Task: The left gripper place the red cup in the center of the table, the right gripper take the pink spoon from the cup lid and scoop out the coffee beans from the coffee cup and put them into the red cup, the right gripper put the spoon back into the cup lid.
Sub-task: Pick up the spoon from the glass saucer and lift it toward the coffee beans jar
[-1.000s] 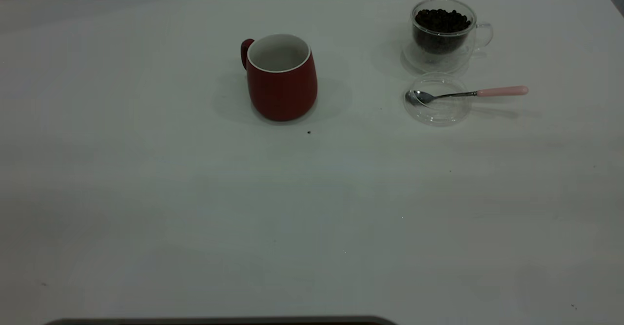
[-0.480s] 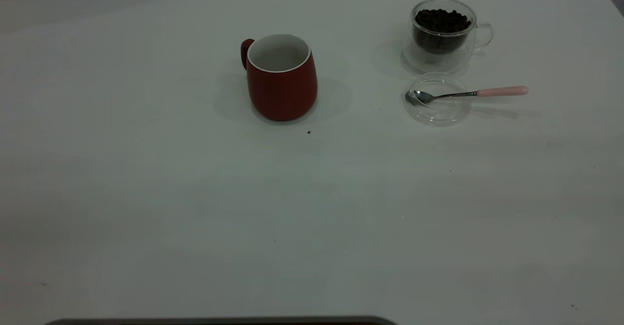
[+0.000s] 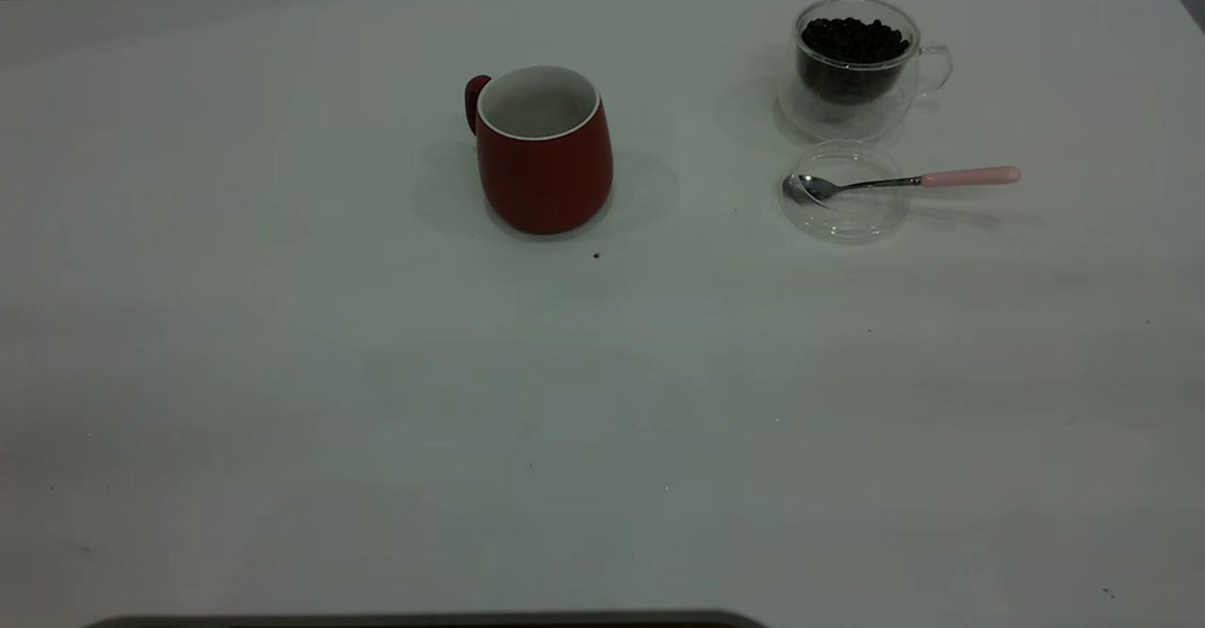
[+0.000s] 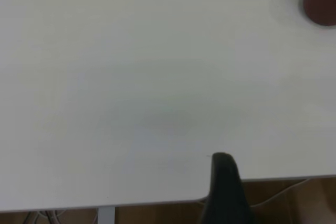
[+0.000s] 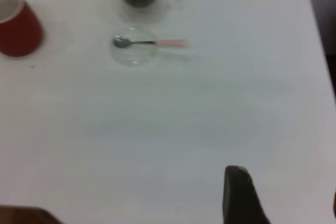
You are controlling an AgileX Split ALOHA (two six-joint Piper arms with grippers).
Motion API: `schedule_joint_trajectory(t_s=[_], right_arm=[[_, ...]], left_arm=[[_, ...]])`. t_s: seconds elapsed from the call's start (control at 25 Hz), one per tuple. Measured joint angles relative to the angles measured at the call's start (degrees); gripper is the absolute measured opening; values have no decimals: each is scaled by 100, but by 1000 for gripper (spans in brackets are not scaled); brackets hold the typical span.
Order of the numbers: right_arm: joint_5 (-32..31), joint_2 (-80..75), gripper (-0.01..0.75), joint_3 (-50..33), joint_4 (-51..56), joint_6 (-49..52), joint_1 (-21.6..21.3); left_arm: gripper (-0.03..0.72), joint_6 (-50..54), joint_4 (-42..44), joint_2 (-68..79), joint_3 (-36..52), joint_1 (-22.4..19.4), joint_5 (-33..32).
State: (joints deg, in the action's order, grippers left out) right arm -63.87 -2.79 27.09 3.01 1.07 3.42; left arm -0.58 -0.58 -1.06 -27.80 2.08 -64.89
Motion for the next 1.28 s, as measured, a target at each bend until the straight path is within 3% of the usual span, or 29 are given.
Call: schedule_joint_trajectory(t_s=[0.24,0.44,0.68,0.8,1.08,1.28], right_arm=[[254,-1247,549,33,204,-193,0],[1513,-2898,619,110,812,-662,0],[3385,-5128,597,124,1594,-1421,0],[3979,-6285,586,365,2224,-2052,0],[4303,-8607,583,1488,3037,-3551,-6],[4080,-10018,583,2430,3899,-4319,-459]], left_arm=[[587,0,0,0,0,0,0],[587,0,0,0,0,0,0],[587,0,0,0,0,0,0],[587,0,0,0,0,0,0],[587,0,0,0,0,0,0],[587,0,0,0,0,0,0]])
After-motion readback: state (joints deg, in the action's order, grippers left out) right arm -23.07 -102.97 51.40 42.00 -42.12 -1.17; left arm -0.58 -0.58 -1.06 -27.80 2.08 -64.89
